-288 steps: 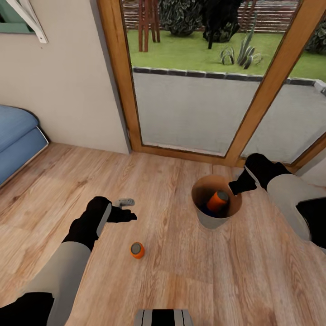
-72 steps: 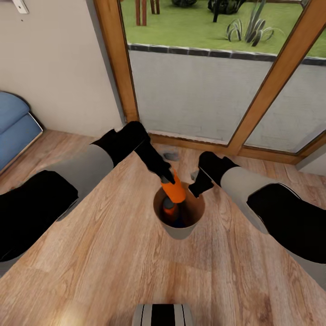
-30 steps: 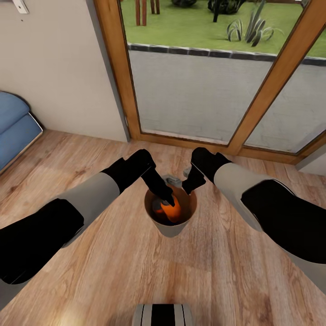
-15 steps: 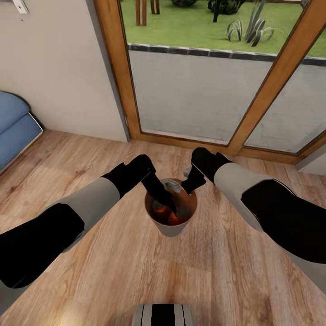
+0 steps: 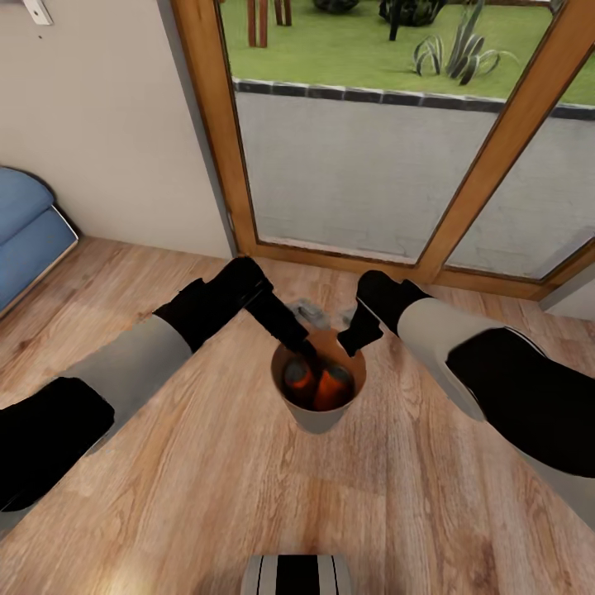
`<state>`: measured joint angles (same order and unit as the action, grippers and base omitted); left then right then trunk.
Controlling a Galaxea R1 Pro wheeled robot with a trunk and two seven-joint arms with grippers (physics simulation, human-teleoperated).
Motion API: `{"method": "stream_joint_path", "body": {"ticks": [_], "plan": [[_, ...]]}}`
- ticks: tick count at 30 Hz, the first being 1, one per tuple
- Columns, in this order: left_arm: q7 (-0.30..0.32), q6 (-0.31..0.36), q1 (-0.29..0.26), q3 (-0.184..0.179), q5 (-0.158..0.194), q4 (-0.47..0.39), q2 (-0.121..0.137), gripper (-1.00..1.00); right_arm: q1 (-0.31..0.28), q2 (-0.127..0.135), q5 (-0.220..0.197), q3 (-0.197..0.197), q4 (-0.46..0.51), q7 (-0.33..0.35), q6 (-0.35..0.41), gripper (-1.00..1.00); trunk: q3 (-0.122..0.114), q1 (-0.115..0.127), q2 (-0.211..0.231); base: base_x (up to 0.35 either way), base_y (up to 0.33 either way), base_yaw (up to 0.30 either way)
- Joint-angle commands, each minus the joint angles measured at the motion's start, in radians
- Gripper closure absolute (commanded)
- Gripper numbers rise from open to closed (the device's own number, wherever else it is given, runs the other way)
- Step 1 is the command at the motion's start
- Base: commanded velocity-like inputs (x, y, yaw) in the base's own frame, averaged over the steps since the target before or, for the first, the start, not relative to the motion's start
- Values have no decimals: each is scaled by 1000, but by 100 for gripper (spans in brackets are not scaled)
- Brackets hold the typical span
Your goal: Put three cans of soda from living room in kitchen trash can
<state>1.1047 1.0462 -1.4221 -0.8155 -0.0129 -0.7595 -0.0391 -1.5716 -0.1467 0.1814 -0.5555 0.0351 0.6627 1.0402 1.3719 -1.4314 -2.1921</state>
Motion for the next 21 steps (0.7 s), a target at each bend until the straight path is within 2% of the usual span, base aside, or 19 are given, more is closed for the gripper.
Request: {"method": "stream_joint_path", "body": {"ticks": [1, 4, 5, 6, 7, 8, 10, 11, 13, 14, 16, 17, 18, 20, 21], "plan": [[0, 1, 0, 24, 3, -40, 35, -100, 1, 9, -22, 18, 0, 5, 7, 100, 0, 0, 0, 0, 0, 0], [1, 1, 0, 159, 5, -140, 163, -100, 3, 43, -22, 18, 0, 7, 7, 100, 0, 0, 0, 0, 0, 0], [2, 1, 0, 185, 5, -166, 209, -100, 3, 55, -22, 18, 0, 8, 7, 100, 0, 0, 0, 0, 0, 0], [0, 1, 1, 208, 4, -200, 276, -100, 4, 75, -21, 18, 0, 10, 7, 100, 0, 0, 0, 0, 0, 0], [-2, 1, 4, 213, 4, -208, 296, -100, 4, 81, -21, 18, 0, 11, 7, 100, 0, 0, 0, 0, 0, 0], [-6, 1, 55, 232, 4, -227, 344, -100, 6, 110, -21, 18, 0, 12, 7, 100, 0, 0, 0, 0, 0, 0], [-16, 1, 99, 255, 1, -230, 356, -100, 6, 126, -20, 17, 0, 13, 7, 100, 0, 0, 0, 0, 0, 0], [-46, -10, 150, 290, -1, -231, 362, -100, 7, 144, -20, 17, 0, 14, 7, 100, 0, 0, 0, 0, 0, 0], [-96, -55, 206, 331, -2, -230, 364, -100, 7, 162, -20, 17, 0, 14, 7, 100, 0, 0, 0, 0, 0, 0], [-191, -112, 294, 390, -3, -229, 366, -100, 8, 193, -20, 17, 0, 18, 7, 100, 0, 0, 0, 0, 0, 0], [-312, -151, 392, 448, 3, -232, 366, -100, 8, 244, -23, 17, 0, 35, 7, 100, 0, 0, 0, 0, 0, 0], [-334, -157, 411, 459, 4, -234, 366, -100, 8, 257, -24, 17, 0, 43, 7, 100, 0, 0, 0, 0, 0, 0], [-367, -168, 444, 478, 5, -236, 366, -100, 9, 282, -25, 17, 0, 60, 7, 100, 0, 0, 0, 0, 0, 0], [-388, -178, 473, 496, 6, -237, 365, -100, 15, 304, -26, 16, 0, 74, 7, 100, 0, 0, 0, 0, 0, 0], [-406, -199, 510, 524, 7, -239, 362, -100, 32, 328, -27, 17, 1, 87, 7, 100, 0, 0, 0, 0, 0, 0]]}}
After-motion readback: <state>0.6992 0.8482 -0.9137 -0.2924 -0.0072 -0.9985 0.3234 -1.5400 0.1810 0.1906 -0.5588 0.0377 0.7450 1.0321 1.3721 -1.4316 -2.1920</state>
